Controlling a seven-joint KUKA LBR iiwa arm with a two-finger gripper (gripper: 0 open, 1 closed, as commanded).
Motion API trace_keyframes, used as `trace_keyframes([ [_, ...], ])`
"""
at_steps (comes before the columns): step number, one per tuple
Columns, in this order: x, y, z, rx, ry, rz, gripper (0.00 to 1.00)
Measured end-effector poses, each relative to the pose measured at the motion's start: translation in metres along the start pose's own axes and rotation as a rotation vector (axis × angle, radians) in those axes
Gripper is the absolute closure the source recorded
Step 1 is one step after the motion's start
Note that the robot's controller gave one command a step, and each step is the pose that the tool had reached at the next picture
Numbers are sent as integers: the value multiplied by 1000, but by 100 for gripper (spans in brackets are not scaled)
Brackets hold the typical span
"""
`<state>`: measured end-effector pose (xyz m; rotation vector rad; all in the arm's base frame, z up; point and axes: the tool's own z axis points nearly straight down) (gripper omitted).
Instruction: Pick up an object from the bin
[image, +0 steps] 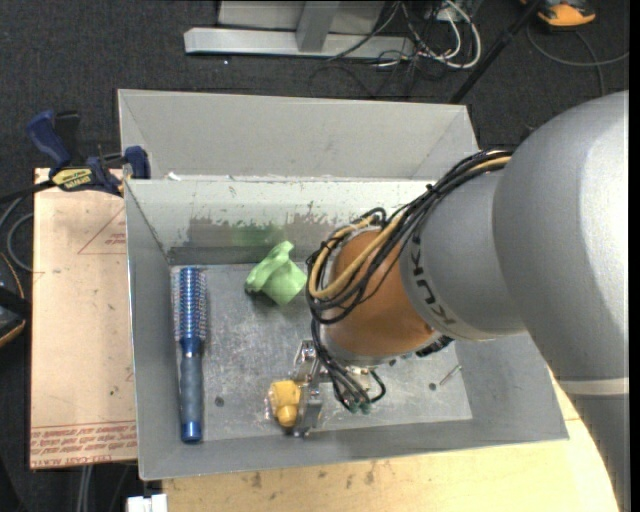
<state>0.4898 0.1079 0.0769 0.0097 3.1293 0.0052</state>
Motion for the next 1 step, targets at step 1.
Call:
trace_keyframes([
  [1,-3,14,-125,0,5,-16,100],
])
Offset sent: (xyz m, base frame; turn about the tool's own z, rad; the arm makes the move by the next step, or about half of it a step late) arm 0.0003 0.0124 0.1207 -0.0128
